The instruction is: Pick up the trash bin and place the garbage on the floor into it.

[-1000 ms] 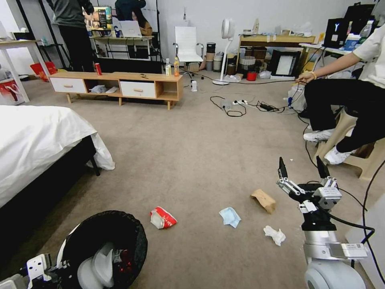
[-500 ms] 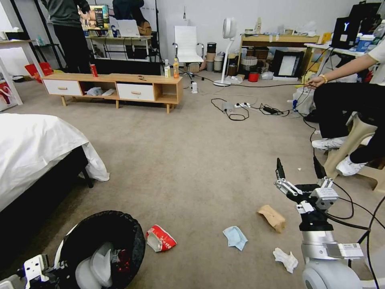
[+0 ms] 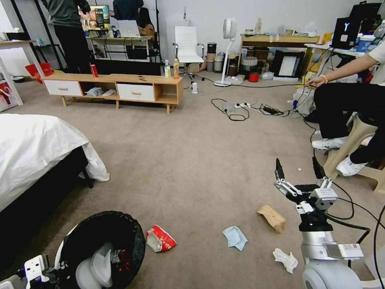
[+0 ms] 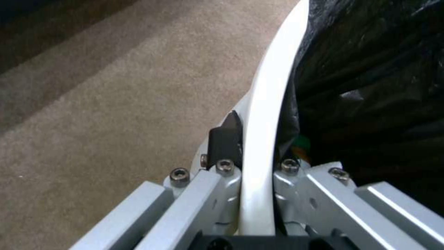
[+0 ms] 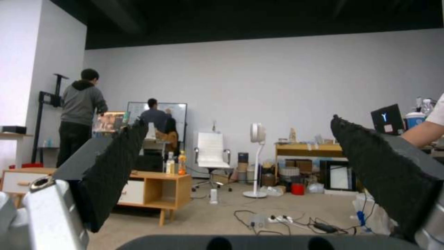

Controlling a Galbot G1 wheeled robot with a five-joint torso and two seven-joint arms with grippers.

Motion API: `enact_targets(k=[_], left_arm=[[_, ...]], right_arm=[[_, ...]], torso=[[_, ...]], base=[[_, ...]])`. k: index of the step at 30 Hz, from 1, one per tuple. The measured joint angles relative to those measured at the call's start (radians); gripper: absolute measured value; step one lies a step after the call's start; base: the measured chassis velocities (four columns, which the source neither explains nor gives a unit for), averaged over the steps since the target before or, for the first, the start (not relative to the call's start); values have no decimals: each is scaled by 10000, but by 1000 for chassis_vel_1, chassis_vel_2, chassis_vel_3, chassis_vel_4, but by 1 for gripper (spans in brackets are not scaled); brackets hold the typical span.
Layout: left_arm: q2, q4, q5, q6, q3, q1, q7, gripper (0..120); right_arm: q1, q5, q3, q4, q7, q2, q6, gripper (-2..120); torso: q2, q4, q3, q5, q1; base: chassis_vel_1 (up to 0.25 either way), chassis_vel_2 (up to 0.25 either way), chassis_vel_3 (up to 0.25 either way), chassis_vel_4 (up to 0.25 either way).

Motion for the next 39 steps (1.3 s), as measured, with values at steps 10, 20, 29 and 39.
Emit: enact_targets(k=[10,20,29,39], left_arm=[[31,47,6,0,-195,-13,5,2],[127,42,-220,4,-426,11,14,2],[147,95,-258,2,-396,0,42,2],[212,112,-322,-13,-358,-1,79,2]], right_arm=[[-76,211,231,118,-33,-305,-381,100],[-169,1773,1239,452,1088,-1680,-2721,100],[-634,4911,2080,671,3061,-3048,-7457,100],[-703,6786,2108,580,3132,-4178,-10976,100]], torso=[[0,0,0,-1,0],[0,-1,0,-2,0],[0,-2,0,1,-1],[0,1,0,-3,-1]], base=[[0,0,0,0],[0,0,0,0],[0,0,0,0],[0,0,0,0]])
